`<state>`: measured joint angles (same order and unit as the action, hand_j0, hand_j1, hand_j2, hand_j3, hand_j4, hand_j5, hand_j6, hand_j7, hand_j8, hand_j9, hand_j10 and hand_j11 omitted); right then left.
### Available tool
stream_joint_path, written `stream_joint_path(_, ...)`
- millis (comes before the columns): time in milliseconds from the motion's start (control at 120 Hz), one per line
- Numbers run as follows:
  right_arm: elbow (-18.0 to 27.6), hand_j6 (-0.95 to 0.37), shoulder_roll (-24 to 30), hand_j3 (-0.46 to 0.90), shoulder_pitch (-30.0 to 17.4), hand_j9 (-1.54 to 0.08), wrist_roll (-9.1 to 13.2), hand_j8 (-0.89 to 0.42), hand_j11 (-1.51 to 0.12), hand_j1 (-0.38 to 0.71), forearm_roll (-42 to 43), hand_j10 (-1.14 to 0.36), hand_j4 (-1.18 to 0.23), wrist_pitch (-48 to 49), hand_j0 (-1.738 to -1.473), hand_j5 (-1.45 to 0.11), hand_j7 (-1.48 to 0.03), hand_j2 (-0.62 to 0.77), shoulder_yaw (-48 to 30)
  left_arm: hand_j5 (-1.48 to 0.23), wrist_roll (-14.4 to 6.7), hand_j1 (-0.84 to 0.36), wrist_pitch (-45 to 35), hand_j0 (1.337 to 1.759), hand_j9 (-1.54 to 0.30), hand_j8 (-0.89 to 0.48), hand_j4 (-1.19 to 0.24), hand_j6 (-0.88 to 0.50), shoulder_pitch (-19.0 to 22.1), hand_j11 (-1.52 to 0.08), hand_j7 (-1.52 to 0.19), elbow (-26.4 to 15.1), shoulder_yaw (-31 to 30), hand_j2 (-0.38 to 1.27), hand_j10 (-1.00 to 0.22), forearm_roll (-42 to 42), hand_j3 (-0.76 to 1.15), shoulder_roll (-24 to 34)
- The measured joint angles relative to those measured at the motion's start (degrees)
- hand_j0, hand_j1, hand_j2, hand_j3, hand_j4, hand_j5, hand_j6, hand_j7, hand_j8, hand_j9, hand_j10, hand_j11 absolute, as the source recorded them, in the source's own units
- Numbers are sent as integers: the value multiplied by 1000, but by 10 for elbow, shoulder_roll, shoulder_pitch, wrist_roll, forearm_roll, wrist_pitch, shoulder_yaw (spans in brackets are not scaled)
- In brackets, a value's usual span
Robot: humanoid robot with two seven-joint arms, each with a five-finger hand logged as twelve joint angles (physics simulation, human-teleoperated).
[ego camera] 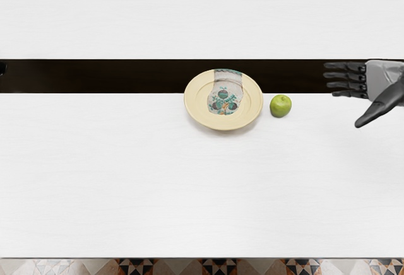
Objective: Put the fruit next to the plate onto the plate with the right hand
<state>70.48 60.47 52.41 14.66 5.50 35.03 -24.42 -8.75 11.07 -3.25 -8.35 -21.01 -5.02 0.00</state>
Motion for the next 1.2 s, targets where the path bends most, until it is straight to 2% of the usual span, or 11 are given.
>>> stream_joint_path(142, -15, -37, -21, 0, 13, -47, 4, -37, -47, -307, 32, -37, -37, -10, -1658, -47, -47, -6, -1, -304, 0, 69, 0, 1658, -304, -234, -234, -234, 0, -304, -304, 0, 0, 47, -234, 0, 0, 0)
stream_joint_path(250, -14, -37, -31, 0, 29, -47, 28, -37, -47, -308, 70, -37, -37, -70, -1658, -47, -47, -6, -1, -304, 0, 69, 0, 1658, -304, -234, -234, -234, 0, -304, -304, 0, 0, 47, -234, 0, 0, 0)
stream_joint_path(408, -12, -37, -77, 0, 67, -45, 42, -37, -45, -309, 233, -36, -36, -149, -1658, -45, -45, -6, 0, -304, 0, 69, 0, 1658, -304, -234, -234, -234, 0, -304, -304, 0, 0, 47, -234, 0, 0, 0)
stream_joint_path(550, 16, -31, -111, 0, 76, -36, 47, -31, -36, -317, 319, -30, -30, -235, -1658, -36, -36, -4, 3, -304, 0, 69, 0, 1658, -304, -234, -234, -234, 0, -304, -304, 0, 0, 47, -234, 0, 0, 0)
stream_joint_path(583, 22, -32, -122, 0, 76, -37, 59, -31, -37, -317, 341, -31, -31, -251, -1658, -37, -37, -4, 4, -304, 0, 69, 0, 1658, -304, -234, -234, -234, 0, -304, -304, 0, 0, 47, -234, 0, 0, 0)
stream_joint_path(683, 35, -53, -161, 0, 76, -63, 115, -52, -63, -293, 388, -51, -51, -284, -1658, -63, -62, -8, 5, -304, 0, 69, 0, 1658, -304, -234, -234, -234, 0, -304, -304, 0, 0, 47, -234, 0, 0, 0)
stream_joint_path(808, 41, -95, -199, 0, 70, -117, 145, -94, -117, -243, 441, -93, -93, -324, -1658, -117, -117, -16, 17, -303, 0, 69, 0, 1658, -303, -234, -234, -234, 0, -304, -303, 0, 0, 47, -233, 0, 0, 0)
stream_joint_path(1000, 44, -128, -244, 0, 63, -160, 156, -127, -160, -204, 515, -126, -127, -409, -1658, -160, -160, -22, 54, -303, 0, 69, 0, 1658, -303, -233, -234, -233, 0, -303, -303, 0, 0, 47, -233, 0, 0, 0)
stream_joint_path(1200, 45, -146, -269, 0, 61, -183, 158, -145, -183, -182, 545, -144, -144, -438, -1658, -184, -183, -26, 73, -303, 0, 69, 0, 1658, -304, -233, -234, -233, 0, -304, -304, 0, 0, 47, -233, 0, 0, 0)
